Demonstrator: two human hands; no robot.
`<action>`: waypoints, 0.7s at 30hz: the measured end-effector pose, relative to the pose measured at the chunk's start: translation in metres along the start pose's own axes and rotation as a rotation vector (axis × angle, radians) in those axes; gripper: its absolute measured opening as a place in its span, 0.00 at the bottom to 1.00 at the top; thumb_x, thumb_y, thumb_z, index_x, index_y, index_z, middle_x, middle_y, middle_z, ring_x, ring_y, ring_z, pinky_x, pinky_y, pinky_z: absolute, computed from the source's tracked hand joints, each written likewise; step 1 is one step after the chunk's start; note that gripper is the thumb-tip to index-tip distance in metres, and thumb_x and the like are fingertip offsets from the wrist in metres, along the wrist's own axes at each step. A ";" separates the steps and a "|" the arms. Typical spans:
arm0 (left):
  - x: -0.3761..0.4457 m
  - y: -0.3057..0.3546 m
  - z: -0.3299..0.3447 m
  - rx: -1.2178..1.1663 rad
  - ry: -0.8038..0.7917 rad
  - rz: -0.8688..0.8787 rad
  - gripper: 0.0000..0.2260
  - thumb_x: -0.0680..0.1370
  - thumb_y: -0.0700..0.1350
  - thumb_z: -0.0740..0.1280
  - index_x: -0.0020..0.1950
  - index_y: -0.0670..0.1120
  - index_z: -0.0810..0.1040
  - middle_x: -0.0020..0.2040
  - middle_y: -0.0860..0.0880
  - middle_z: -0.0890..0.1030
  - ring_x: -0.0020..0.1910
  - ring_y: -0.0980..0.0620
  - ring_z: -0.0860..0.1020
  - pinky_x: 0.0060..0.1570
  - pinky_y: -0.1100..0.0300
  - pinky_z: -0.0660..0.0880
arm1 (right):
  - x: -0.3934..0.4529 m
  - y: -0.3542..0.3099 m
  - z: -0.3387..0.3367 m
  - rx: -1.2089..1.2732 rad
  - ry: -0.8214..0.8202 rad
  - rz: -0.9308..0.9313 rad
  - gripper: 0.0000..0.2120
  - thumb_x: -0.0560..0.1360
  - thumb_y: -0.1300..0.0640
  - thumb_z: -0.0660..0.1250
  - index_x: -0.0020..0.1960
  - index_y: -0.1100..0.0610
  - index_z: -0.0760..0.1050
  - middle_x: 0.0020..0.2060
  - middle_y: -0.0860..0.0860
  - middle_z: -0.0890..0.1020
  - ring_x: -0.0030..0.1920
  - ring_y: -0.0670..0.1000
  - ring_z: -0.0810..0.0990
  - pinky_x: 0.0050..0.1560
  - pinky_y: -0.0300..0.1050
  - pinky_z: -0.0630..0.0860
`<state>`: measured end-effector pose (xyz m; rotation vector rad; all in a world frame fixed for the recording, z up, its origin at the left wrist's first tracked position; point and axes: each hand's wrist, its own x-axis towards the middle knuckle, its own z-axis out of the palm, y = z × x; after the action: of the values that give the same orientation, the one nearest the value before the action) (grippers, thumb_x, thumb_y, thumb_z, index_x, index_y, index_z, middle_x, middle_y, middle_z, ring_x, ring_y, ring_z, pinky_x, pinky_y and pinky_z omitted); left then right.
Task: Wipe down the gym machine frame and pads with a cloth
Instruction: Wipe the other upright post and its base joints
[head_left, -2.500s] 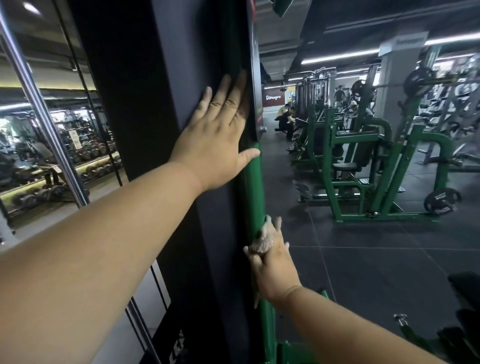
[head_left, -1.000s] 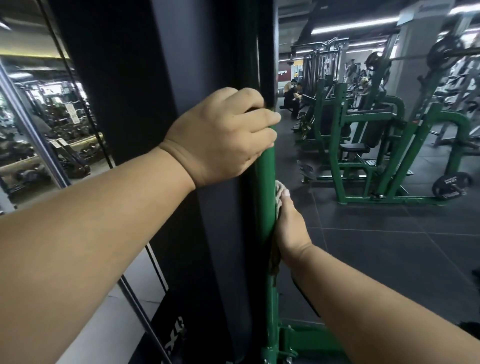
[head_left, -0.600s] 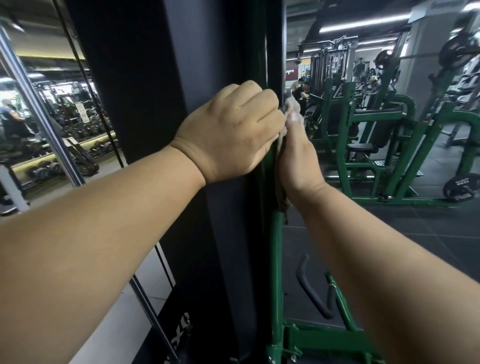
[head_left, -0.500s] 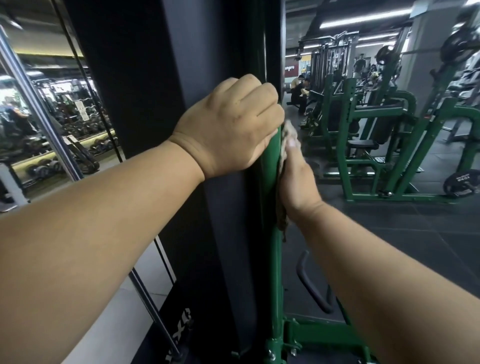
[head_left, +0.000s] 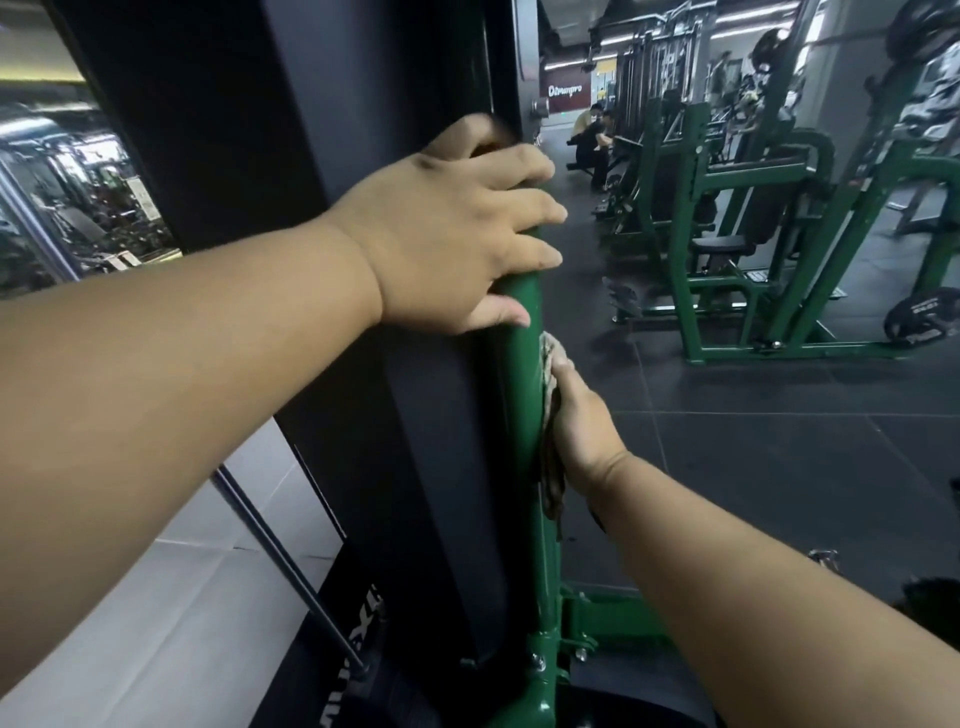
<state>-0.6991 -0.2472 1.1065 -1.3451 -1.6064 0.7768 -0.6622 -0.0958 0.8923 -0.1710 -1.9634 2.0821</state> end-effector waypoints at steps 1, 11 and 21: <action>0.003 0.002 0.001 -0.014 -0.038 -0.011 0.31 0.80 0.72 0.58 0.72 0.53 0.79 0.74 0.50 0.75 0.78 0.41 0.64 0.75 0.40 0.60 | 0.000 0.006 0.001 0.005 -0.002 -0.001 0.17 0.85 0.36 0.52 0.62 0.30 0.79 0.62 0.36 0.83 0.65 0.36 0.77 0.70 0.40 0.69; 0.012 0.006 -0.002 -0.015 -0.135 -0.028 0.35 0.79 0.76 0.53 0.67 0.51 0.80 0.68 0.51 0.76 0.73 0.39 0.66 0.73 0.40 0.65 | -0.024 0.102 -0.005 -0.034 -0.025 0.207 0.25 0.86 0.36 0.47 0.79 0.37 0.65 0.76 0.39 0.71 0.78 0.44 0.66 0.80 0.47 0.59; 0.012 0.006 -0.007 0.034 -0.130 -0.025 0.35 0.79 0.75 0.53 0.67 0.50 0.81 0.67 0.49 0.76 0.72 0.38 0.66 0.73 0.41 0.64 | -0.039 0.063 0.021 -0.275 0.091 -0.506 0.32 0.86 0.50 0.60 0.86 0.52 0.52 0.83 0.42 0.58 0.84 0.45 0.52 0.83 0.55 0.52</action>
<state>-0.6908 -0.2346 1.1068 -1.2706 -1.7002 0.8883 -0.6383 -0.1295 0.8275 0.1613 -1.9743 1.4640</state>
